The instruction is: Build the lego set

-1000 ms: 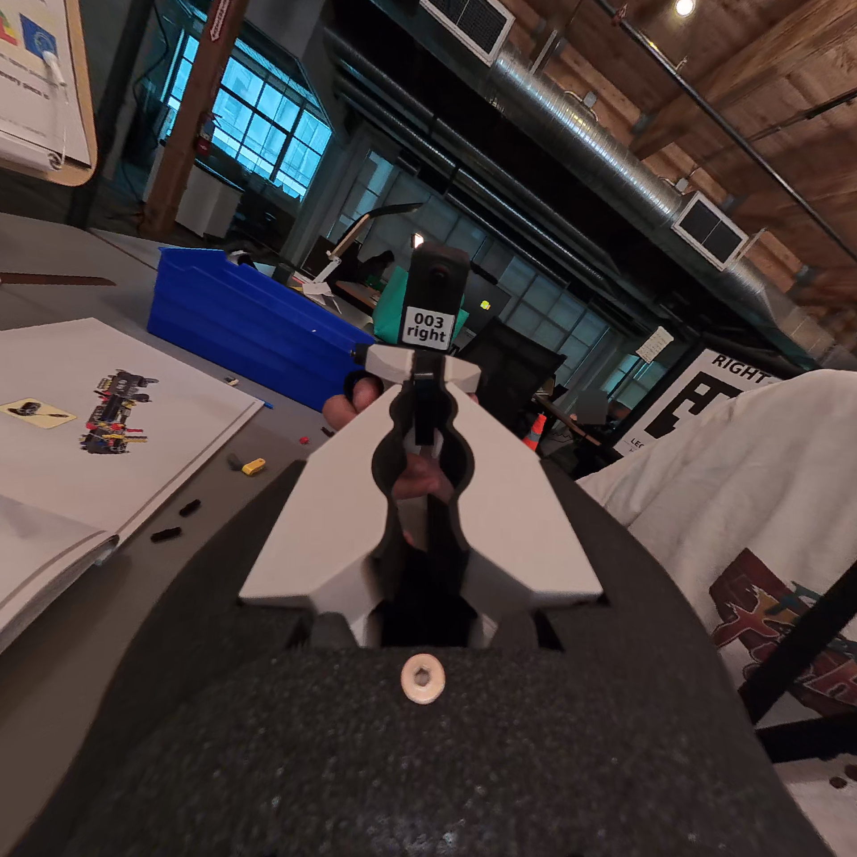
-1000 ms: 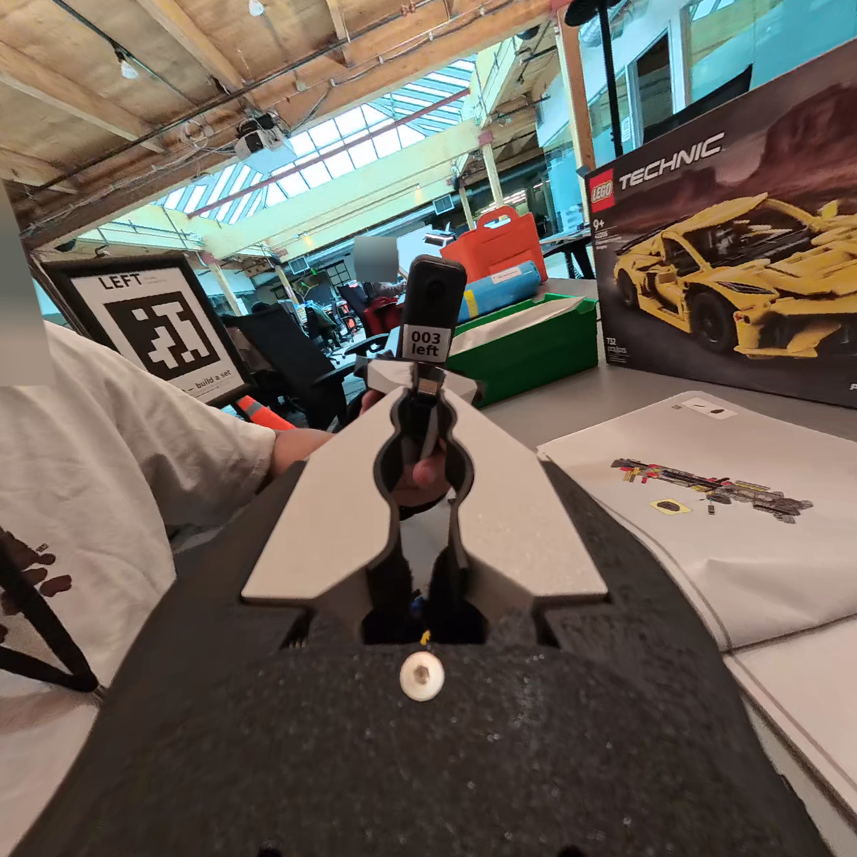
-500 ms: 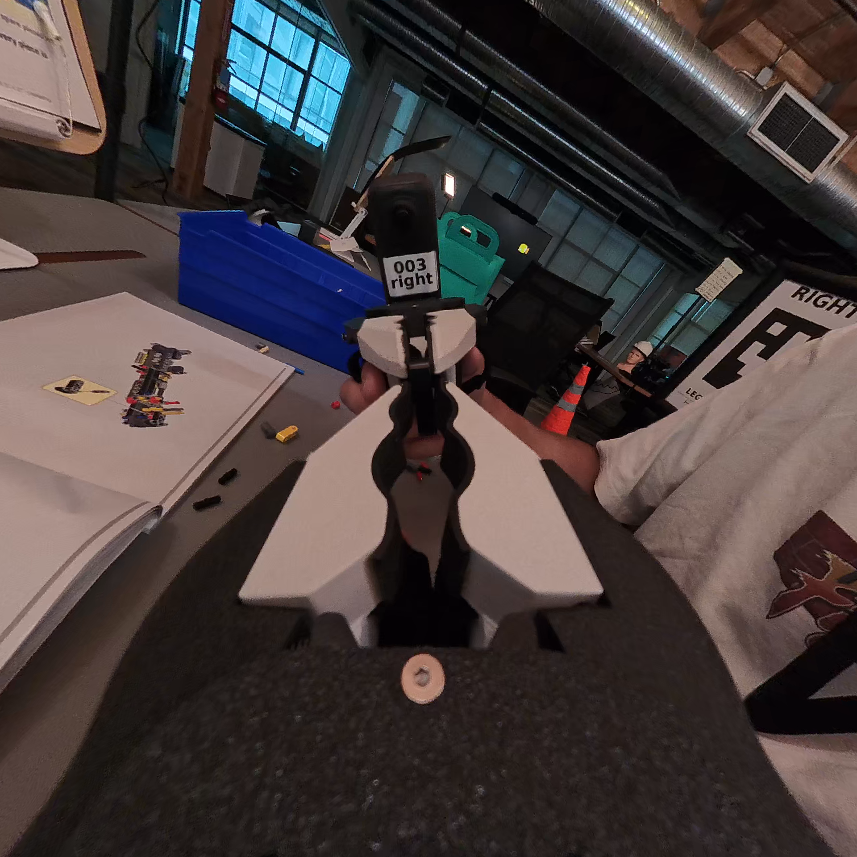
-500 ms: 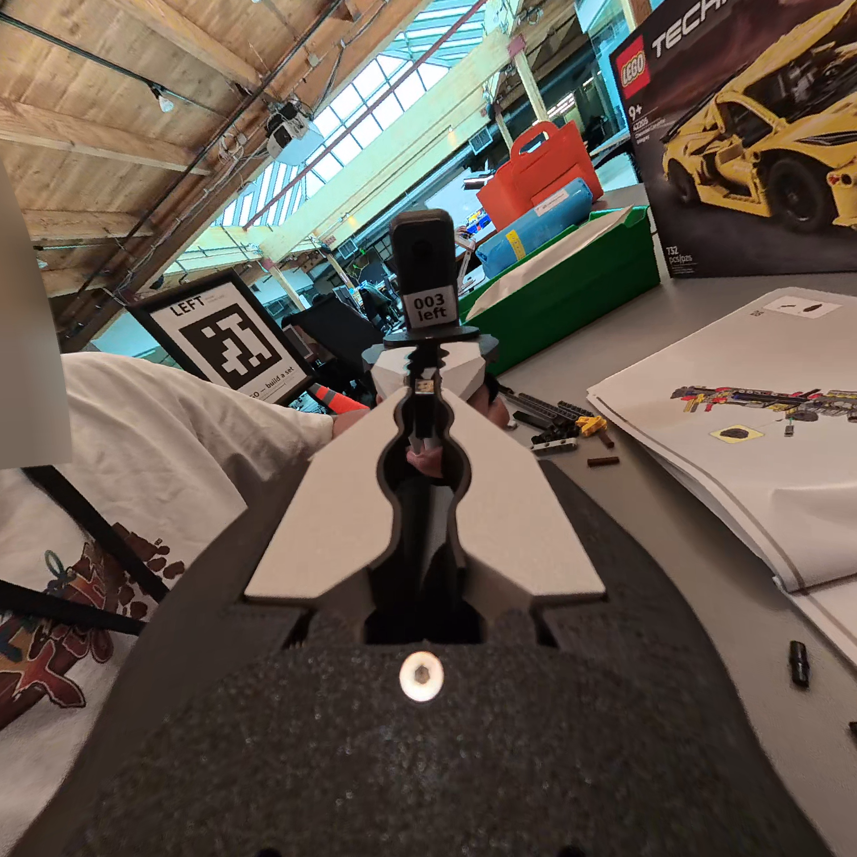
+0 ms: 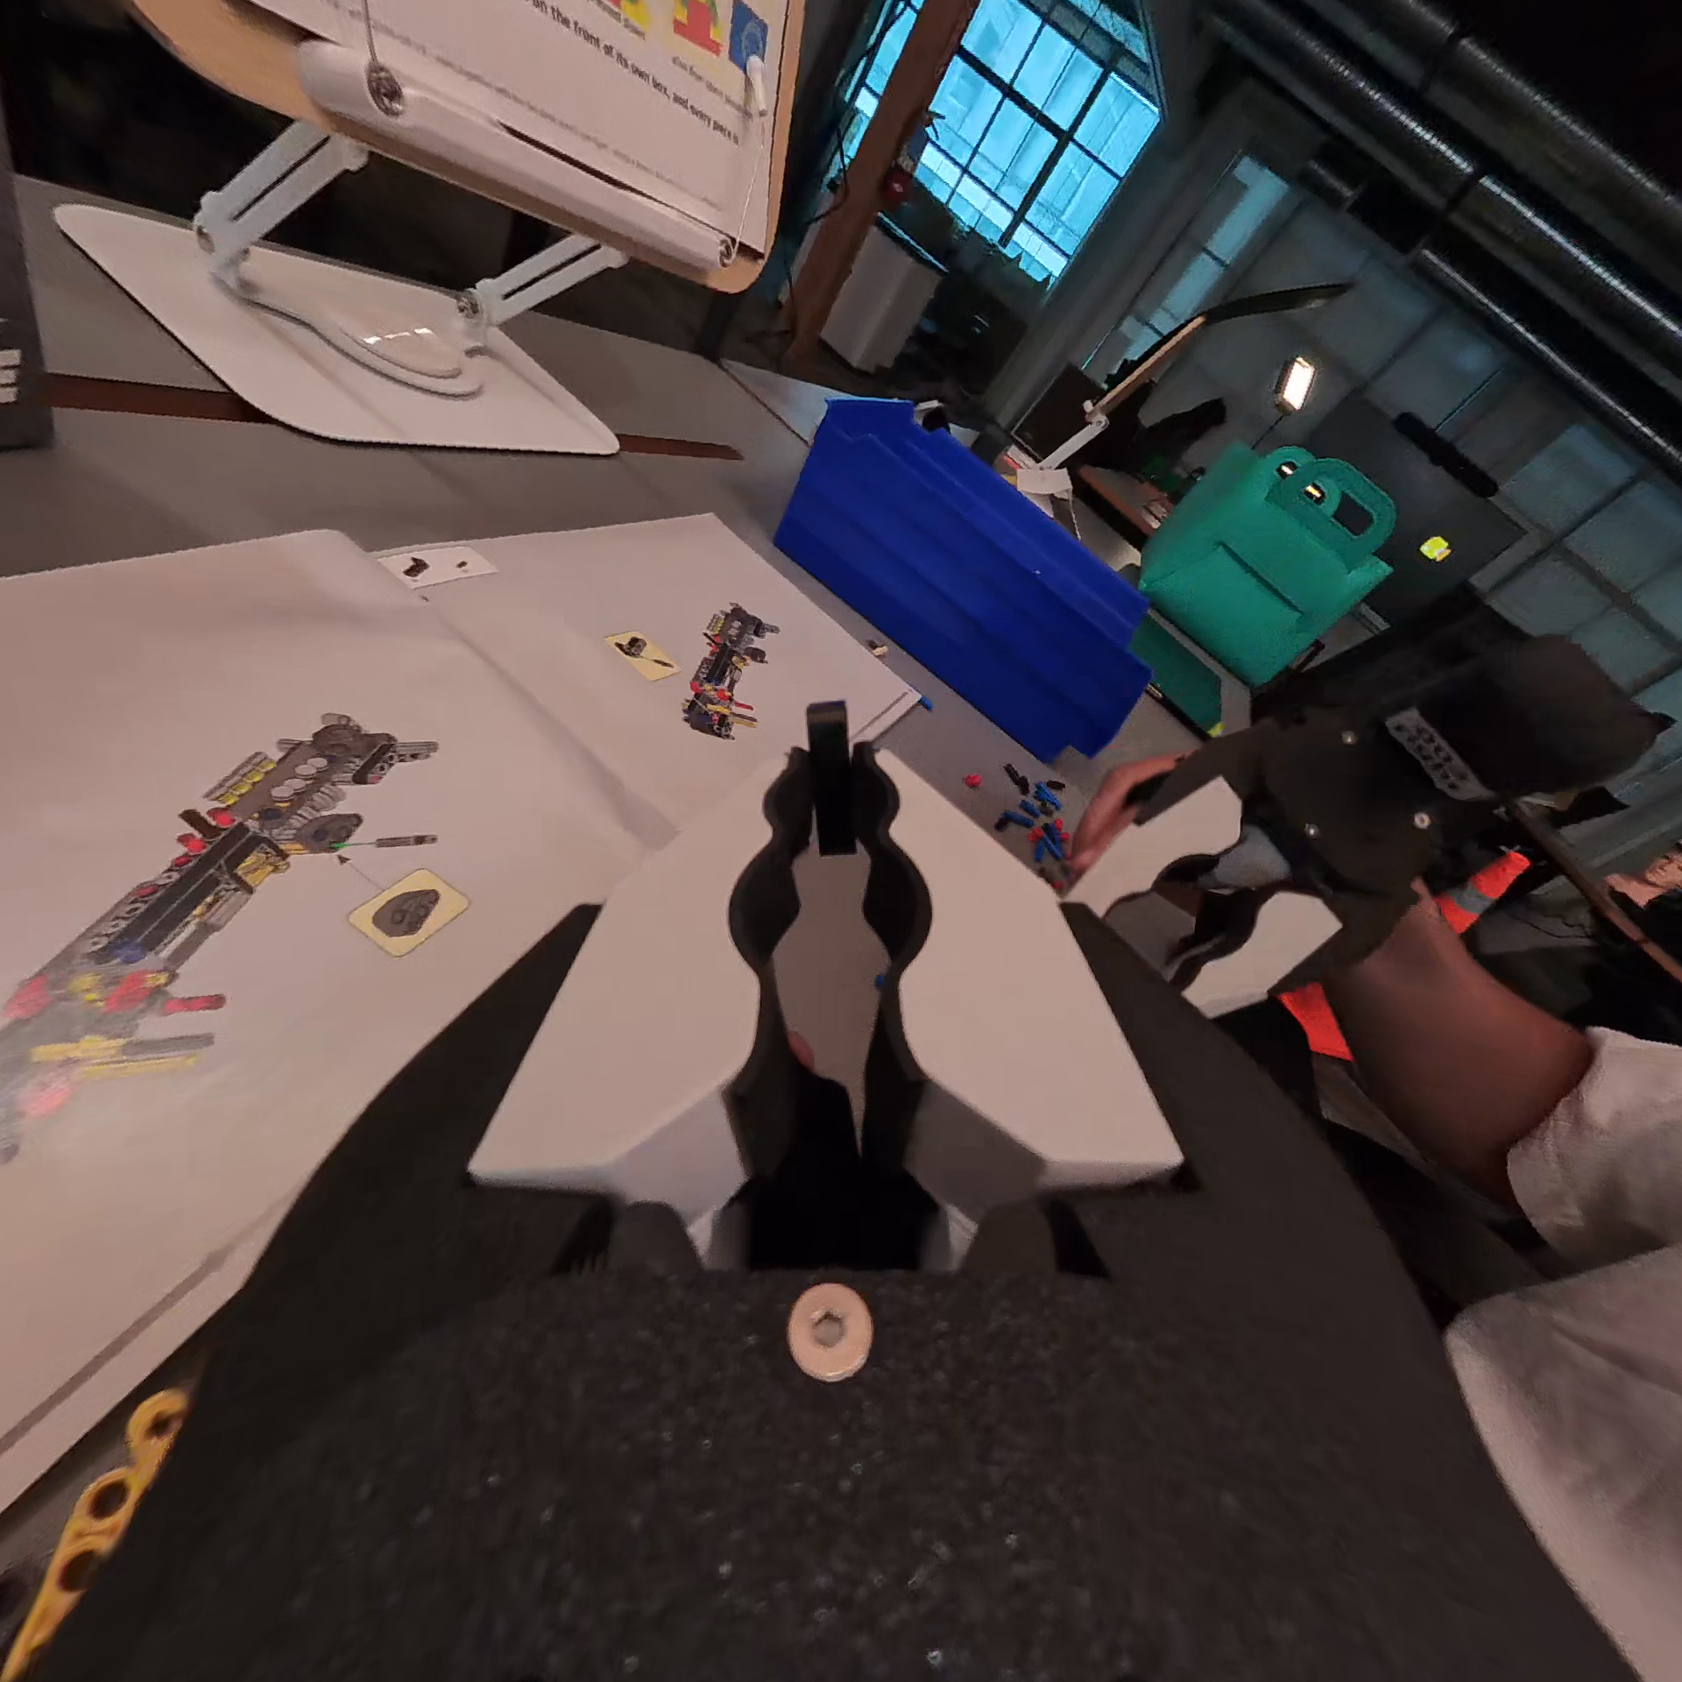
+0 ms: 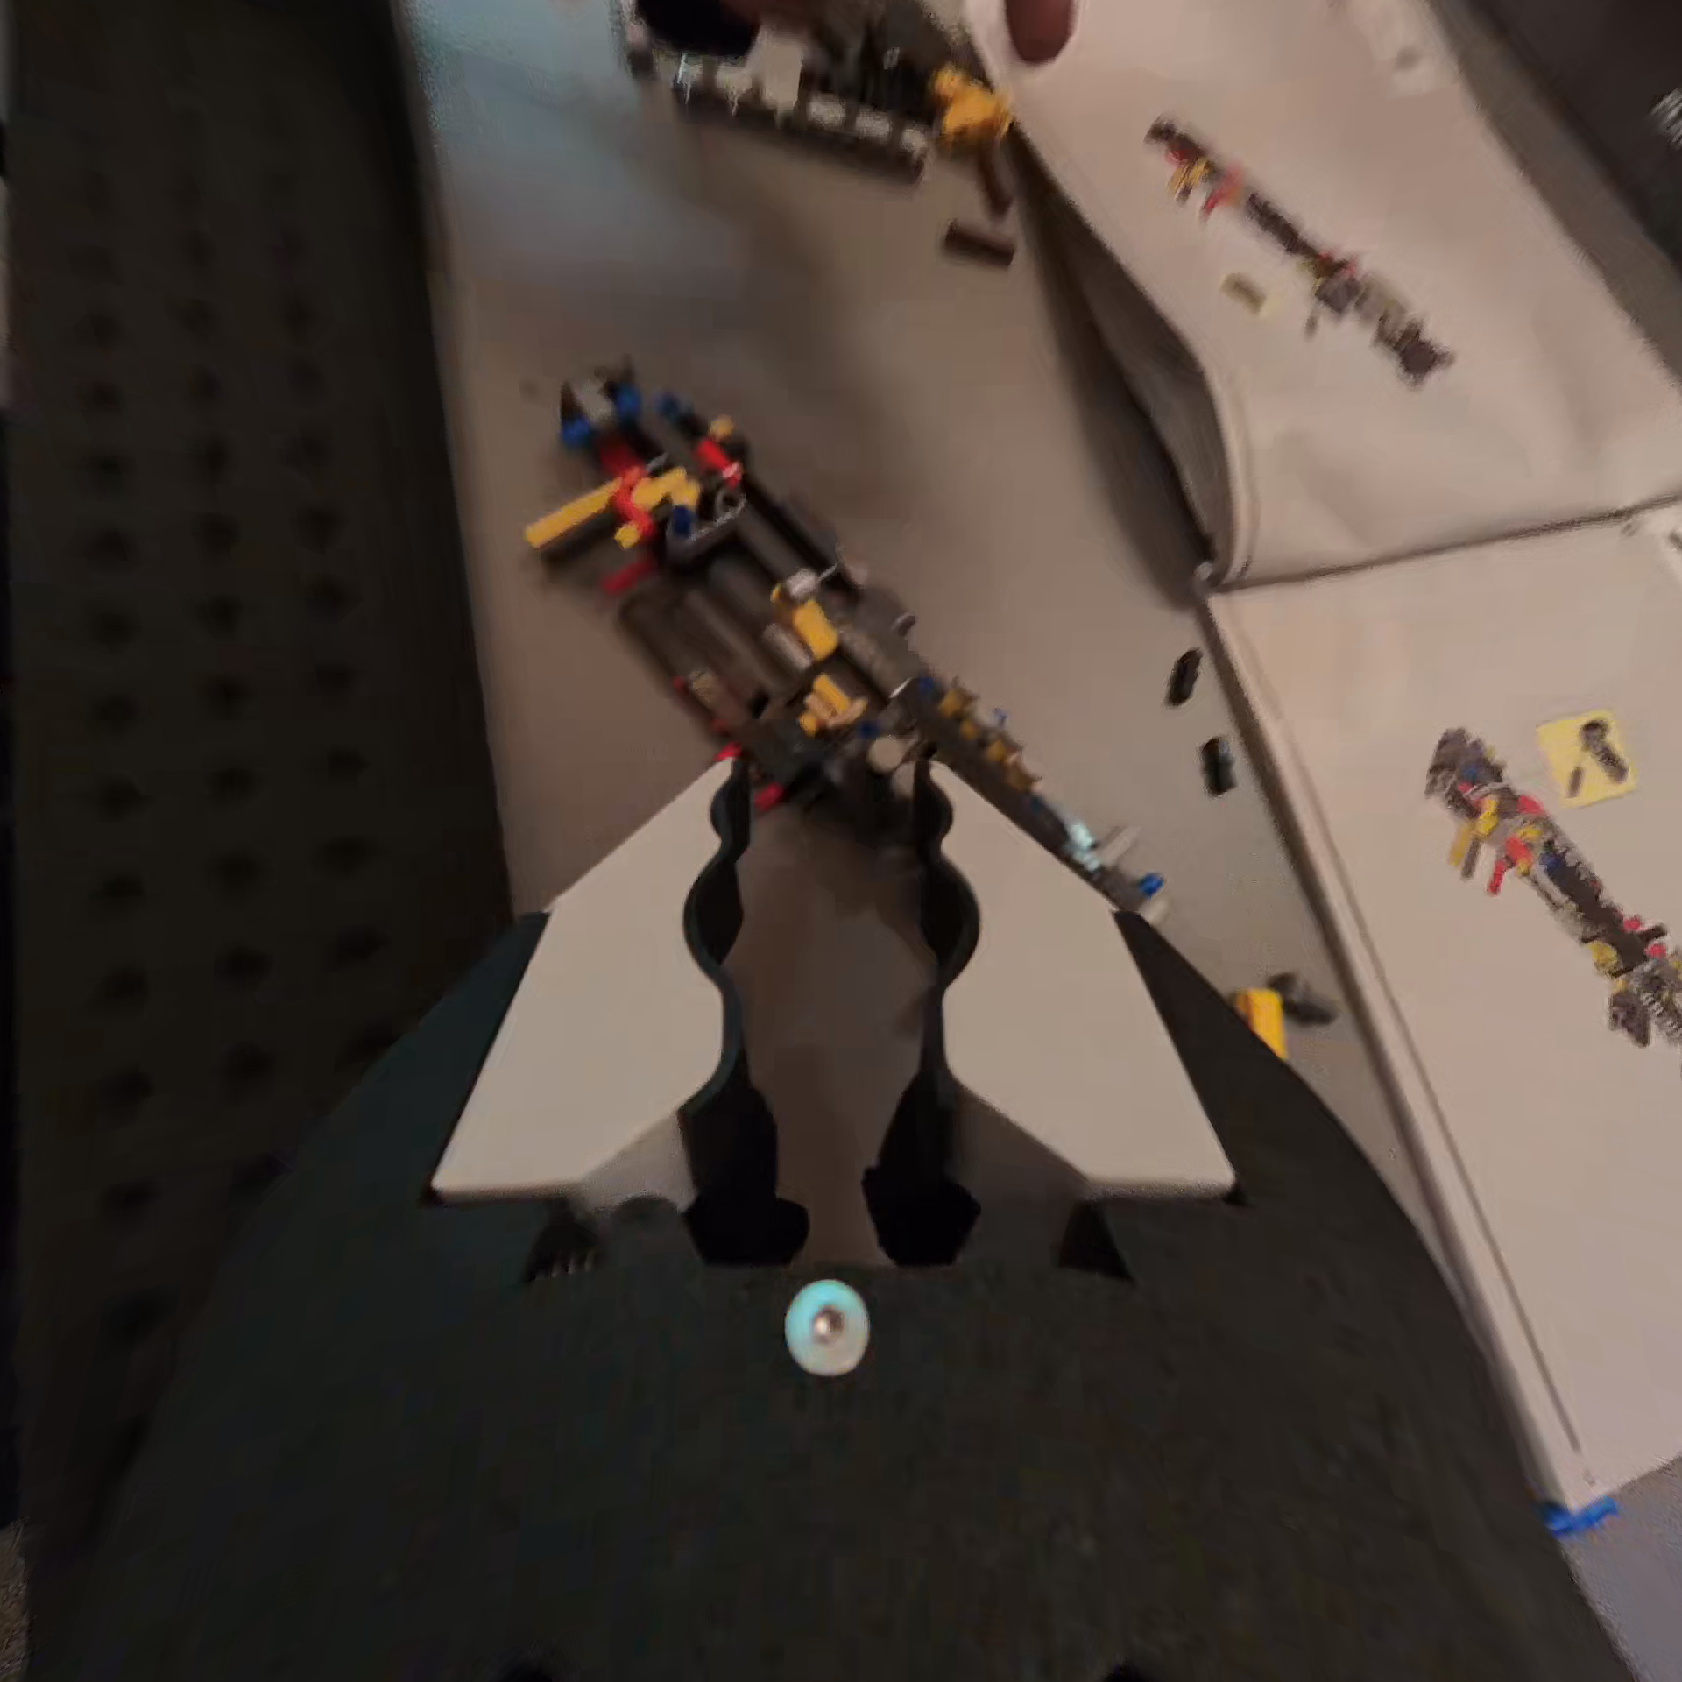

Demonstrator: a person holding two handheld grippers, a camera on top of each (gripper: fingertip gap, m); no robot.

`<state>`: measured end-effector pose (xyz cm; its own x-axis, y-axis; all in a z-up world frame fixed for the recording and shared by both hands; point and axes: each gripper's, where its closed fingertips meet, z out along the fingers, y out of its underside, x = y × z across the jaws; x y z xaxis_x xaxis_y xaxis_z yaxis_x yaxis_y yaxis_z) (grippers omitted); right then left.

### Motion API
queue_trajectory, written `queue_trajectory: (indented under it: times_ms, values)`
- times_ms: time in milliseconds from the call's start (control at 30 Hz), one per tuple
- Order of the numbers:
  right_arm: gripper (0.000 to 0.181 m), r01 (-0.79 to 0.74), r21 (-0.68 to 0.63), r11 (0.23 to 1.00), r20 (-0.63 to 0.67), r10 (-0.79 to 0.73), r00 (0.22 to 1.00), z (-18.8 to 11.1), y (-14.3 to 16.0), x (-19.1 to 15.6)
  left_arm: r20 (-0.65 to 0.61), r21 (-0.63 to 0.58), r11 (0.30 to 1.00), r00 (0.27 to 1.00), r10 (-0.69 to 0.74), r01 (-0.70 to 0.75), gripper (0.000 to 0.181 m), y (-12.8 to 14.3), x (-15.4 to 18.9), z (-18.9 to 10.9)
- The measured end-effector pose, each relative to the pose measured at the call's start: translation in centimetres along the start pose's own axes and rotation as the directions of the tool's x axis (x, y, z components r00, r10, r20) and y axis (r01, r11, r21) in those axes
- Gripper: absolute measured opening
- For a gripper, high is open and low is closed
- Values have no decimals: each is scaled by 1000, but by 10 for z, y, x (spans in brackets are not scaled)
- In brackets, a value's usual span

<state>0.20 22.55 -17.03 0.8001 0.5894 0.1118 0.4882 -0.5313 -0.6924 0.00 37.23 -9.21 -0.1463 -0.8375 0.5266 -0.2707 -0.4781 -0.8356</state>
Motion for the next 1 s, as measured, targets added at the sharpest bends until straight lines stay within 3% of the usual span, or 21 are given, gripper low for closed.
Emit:
queue_trajectory:
  times_ms: [100,200,267,600,767,833,900,1000]
  values:
    - [32,-16,-46,999,14,17,1000,1,16,-26,-10,-30,999,1000,27,-27,7,7,5,5]
    - [29,-70,-103,992,-101,59,993,13,33,-16,0,-43,997,998,67,-67,7,10,6,7]
    - [27,-116,-107,987,-103,105,989,23,35,-15,-8,-47,997,998,68,-69,7,11,7,7]
    - [26,-202,-11,979,-99,200,975,55,3,-13,-8,-19,997,997,77,-78,7,2,7,2]
    - [28,-232,26,972,25,232,972,46,-18,-22,16,-3,995,995,102,-102,7,-3,2,-2]
    - [27,-255,121,960,39,252,967,24,-41,-6,32,3,992,992,122,-122,7,-4,-1,-2]
    - [21,-280,190,941,-28,290,957,5,-52,34,41,4,991,990,133,-134,7,-4,-4,-1]
    - [17,-283,101,954,-171,297,939,15,-21,94,38,-3,993,992,120,-120,7,0,-6,1]
